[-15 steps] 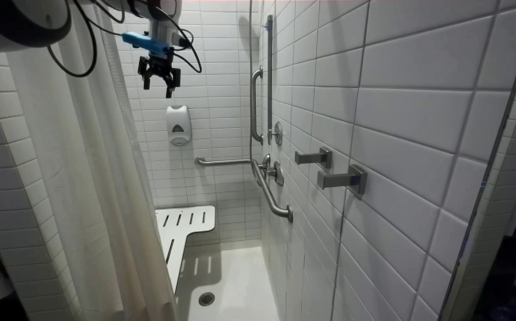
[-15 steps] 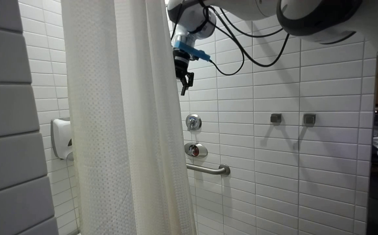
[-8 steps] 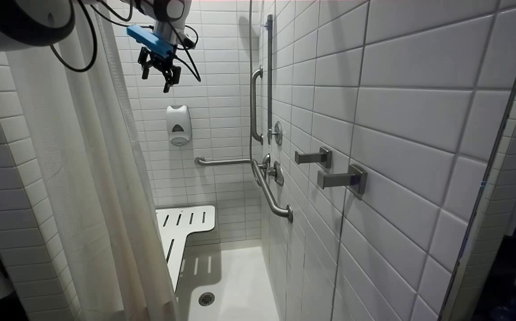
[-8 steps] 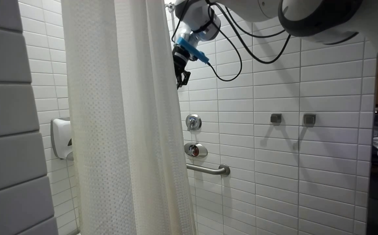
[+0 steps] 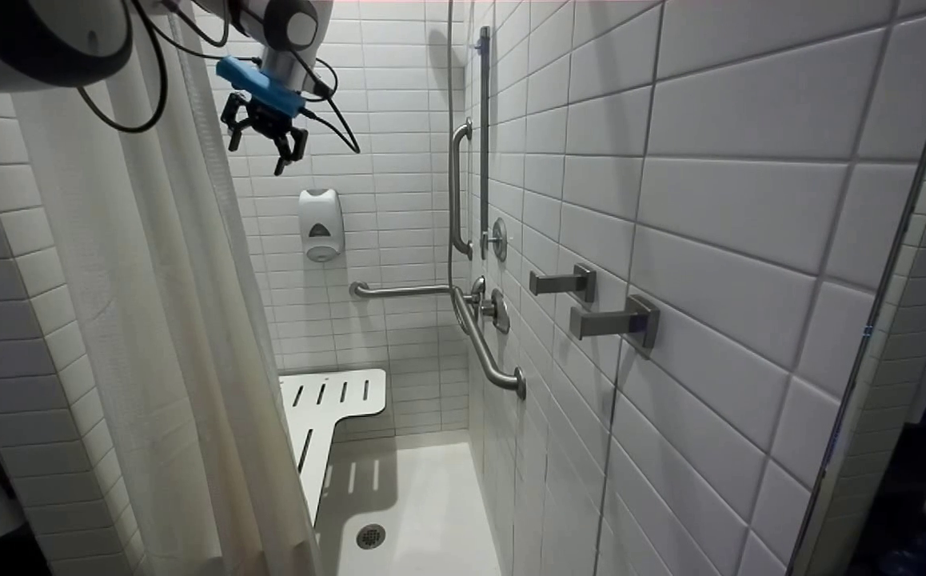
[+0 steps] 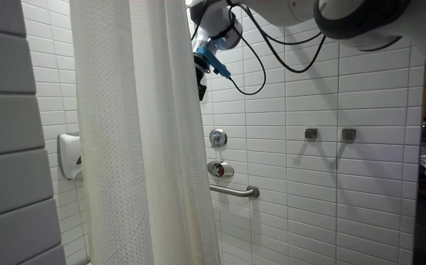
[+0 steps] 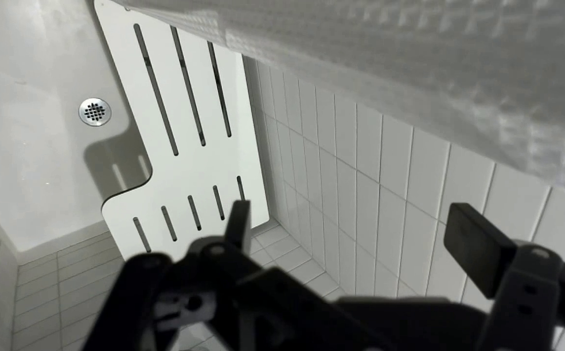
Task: Open the shower
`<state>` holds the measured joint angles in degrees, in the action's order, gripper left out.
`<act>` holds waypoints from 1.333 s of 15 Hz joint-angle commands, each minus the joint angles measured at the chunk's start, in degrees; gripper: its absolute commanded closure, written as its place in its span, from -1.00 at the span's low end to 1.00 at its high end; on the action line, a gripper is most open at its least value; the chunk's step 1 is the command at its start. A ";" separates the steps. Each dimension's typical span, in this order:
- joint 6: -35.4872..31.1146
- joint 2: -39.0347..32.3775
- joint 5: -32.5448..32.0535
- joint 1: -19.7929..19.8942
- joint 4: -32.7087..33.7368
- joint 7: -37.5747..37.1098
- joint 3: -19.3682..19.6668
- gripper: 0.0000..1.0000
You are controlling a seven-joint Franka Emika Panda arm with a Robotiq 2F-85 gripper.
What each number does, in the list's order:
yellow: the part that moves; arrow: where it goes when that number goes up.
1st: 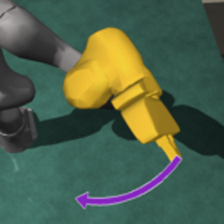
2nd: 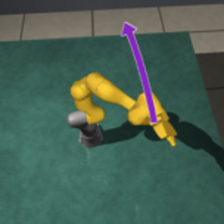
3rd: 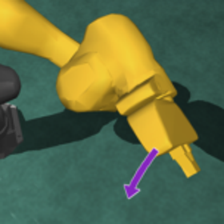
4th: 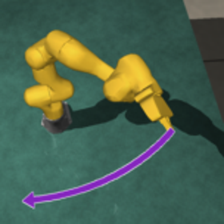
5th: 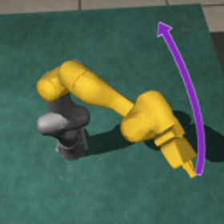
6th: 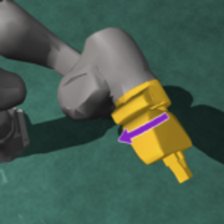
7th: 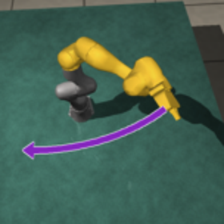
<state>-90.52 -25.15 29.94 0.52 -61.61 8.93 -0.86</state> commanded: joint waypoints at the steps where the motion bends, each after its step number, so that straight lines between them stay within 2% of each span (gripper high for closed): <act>1: 1.52 2.15 -0.25 -0.20 -3.00 3.54 -0.75 -1.00; 5: 1.82 3.26 -3.22 -2.43 -5.74 5.75 -0.95 -1.00; 10: -0.41 6.30 -14.54 -8.47 -13.43 8.27 -1.15 -1.00; 14: -2.09 8.66 -20.10 -12.30 -18.65 9.16 -1.91 -1.00; 16: -2.61 9.64 -21.54 -13.31 -20.39 9.26 -2.18 -1.00; 17: -2.66 9.96 -22.74 -11.81 -20.80 8.72 -4.67 -1.00; 20: -3.10 10.86 -24.34 -11.66 -22.11 8.77 -6.01 -1.00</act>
<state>-92.27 -17.15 7.72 -12.05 -80.24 16.96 -4.92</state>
